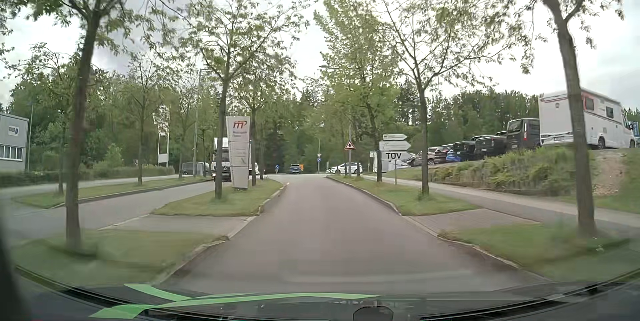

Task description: Follow the waypoints while adhering to traffic rules and regulations

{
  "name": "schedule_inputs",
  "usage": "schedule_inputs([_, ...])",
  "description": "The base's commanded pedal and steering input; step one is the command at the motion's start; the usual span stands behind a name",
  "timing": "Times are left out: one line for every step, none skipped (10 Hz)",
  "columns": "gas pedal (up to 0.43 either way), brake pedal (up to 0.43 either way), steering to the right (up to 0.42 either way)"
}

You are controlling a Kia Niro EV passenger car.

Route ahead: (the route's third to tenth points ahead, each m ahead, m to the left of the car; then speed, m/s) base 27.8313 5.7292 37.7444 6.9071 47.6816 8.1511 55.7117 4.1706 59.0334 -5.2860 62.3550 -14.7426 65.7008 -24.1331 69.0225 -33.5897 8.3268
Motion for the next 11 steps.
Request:
schedule_inputs([0.0, 0.0, -0.023])
schedule_inputs([0.0, 0.0, -0.023])
schedule_inputs([0.0, 0.0, -0.021])
schedule_inputs([0.0, 0.0, -0.02])
schedule_inputs([0.0, 0.0, -0.02])
schedule_inputs([0.0, 0.0, -0.02])
schedule_inputs([0.008, 0.0, -0.02])
schedule_inputs([0.008, 0.0, -0.02])
schedule_inputs([0.008, 0.0, -0.02])
schedule_inputs([0.008, 0.0, -0.02])
schedule_inputs([0.008, 0.0, -0.02])
